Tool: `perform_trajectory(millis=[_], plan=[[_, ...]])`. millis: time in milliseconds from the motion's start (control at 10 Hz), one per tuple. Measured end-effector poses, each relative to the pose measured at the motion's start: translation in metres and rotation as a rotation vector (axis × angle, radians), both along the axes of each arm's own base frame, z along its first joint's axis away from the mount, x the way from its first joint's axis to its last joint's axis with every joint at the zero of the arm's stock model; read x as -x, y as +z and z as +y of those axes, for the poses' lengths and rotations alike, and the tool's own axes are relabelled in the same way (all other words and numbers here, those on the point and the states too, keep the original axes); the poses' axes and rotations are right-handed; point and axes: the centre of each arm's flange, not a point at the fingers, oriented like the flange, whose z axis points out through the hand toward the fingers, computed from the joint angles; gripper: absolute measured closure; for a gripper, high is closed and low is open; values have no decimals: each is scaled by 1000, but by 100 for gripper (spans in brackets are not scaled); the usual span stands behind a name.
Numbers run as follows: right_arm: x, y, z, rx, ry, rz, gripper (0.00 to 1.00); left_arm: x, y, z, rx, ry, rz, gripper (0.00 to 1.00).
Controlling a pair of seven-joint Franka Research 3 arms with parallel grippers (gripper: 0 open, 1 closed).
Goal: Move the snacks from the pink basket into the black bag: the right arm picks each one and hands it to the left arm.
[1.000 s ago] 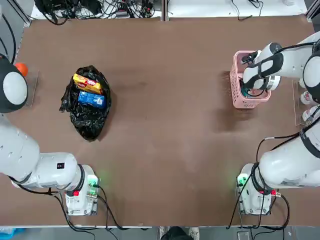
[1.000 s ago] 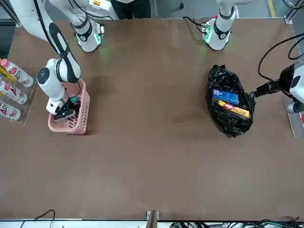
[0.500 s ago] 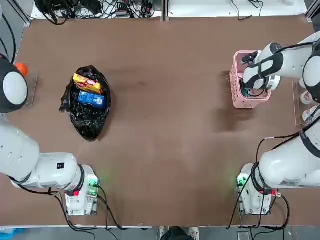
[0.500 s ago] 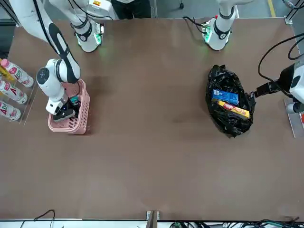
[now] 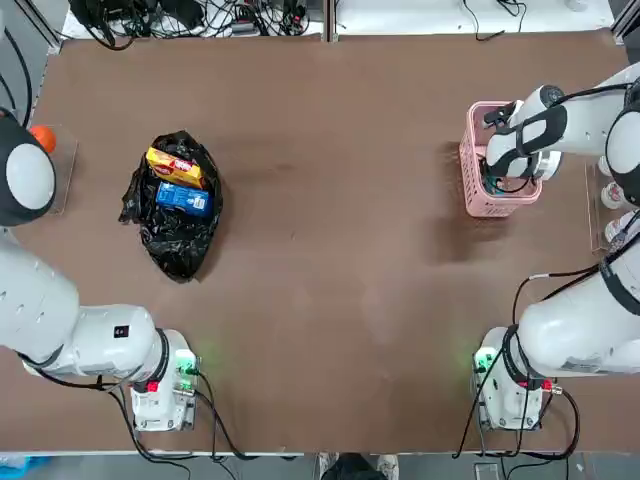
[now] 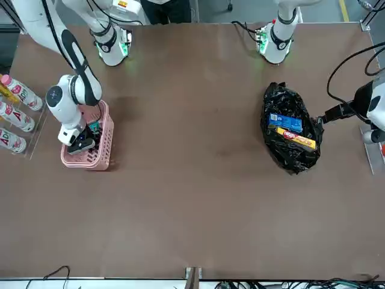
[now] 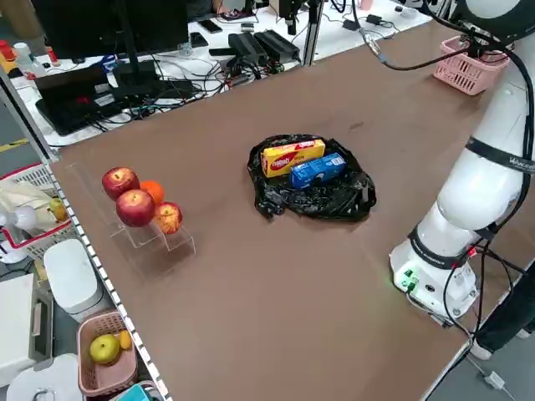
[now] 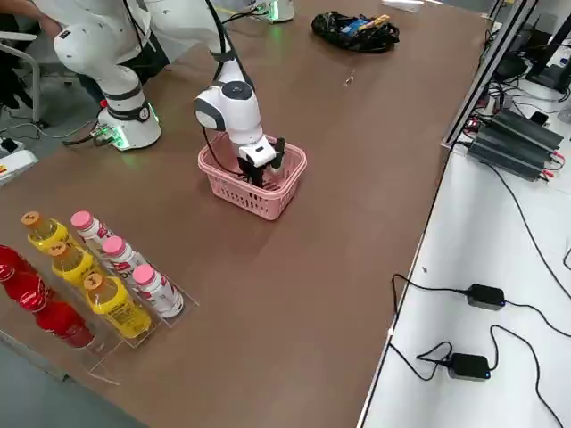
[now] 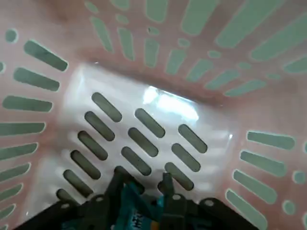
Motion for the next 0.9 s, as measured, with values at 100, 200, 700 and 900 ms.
perform_trajectory(millis=[100, 200, 700, 900], plan=[[0, 0, 0, 0, 0, -1, 69, 0, 0, 0, 0, 1, 0, 0], [-1, 1, 0, 0, 0, -2, 71, 0, 0, 1, 0, 1, 0, 0], [-4, 1, 0, -3, 1, 16, 77, 0, 0, 1, 0, 2, 0, 0], [-6, 2, 0, -5, 2, 32, 78, 0, 0, 1, 0, 4, 0, 0]])
